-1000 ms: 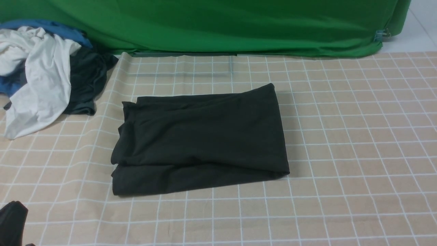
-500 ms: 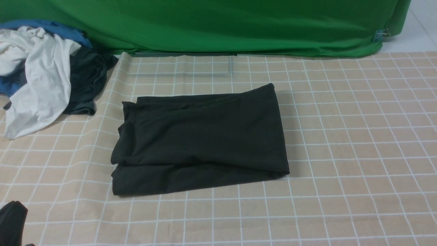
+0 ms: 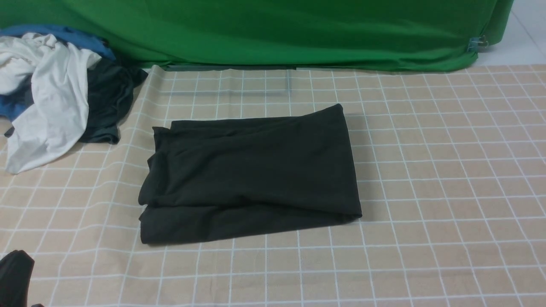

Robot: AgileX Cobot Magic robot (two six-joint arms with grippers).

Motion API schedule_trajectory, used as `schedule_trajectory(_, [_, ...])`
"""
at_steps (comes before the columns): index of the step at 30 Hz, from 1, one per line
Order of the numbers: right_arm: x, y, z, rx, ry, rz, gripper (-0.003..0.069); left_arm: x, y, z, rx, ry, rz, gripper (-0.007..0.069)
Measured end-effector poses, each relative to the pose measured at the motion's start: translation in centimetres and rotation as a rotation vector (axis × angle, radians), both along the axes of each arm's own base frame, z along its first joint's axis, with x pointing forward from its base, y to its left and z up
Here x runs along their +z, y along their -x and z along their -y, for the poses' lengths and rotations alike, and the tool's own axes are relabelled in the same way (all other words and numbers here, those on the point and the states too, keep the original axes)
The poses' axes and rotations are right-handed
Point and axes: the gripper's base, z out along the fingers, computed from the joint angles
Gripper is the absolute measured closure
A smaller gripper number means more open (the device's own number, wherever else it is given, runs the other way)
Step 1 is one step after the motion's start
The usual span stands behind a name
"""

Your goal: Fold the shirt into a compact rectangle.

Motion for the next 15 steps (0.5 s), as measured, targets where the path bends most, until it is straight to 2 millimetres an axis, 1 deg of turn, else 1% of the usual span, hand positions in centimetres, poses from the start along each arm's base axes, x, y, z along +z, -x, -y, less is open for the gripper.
schedule_trajectory(4, [-5.9,-0.5,0.2,-0.028,0.001,-0.153,0.0424,0.0,0.0,0.0,0.000,0.000,0.001,0.0611])
schedule_trajectory(5, [-7.1,-0.4,0.2,-0.030,0.002,-0.177,0.0424,0.0,0.0,0.0,0.000,0.000,0.002,0.0611])
schedule_trajectory(6, [-7.9,-0.2,0.2,-0.029,0.000,-0.196,0.0424,0.0,0.0,0.0,0.000,0.000,0.001,0.0611])
schedule_trajectory(7, [-8.3,-0.1,0.1,-0.029,0.001,-0.197,0.0424,0.0,0.0,0.0,0.000,0.000,0.001,0.0611])
schedule_trajectory(15, [-8.3,0.0,0.0,0.000,-0.026,-0.183,0.0424,0.0,0.0,0.0,0.000,-0.001,0.002,0.0611])
